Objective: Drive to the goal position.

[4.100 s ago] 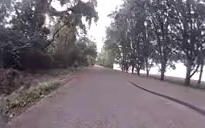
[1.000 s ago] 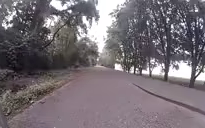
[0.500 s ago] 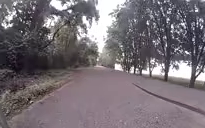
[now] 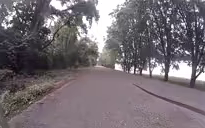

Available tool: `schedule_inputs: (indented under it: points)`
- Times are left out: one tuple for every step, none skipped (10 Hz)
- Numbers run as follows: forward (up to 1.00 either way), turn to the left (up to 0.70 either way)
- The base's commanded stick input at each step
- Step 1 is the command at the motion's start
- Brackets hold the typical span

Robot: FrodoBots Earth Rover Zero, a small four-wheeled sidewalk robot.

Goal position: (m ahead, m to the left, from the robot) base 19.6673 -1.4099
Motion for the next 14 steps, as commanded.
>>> schedule_inputs:
  points:
    - [0.08, 0.00]
    - [0.08, 0.00]
    - [0.08, 0.00]
    - [0.08, 0.00]
    - [0.08, 0.00]
    - [0.08, 0.00]
    - [0.08, 0.00]
    - [0.09, 0.00]
    - [0.38, 0.00]
    - [0.70, 0.00]
    - [0.70, 0.00]
    - [0.70, 0.00]
    - [0.70, 0.00]
    - [0.70, 0.00]
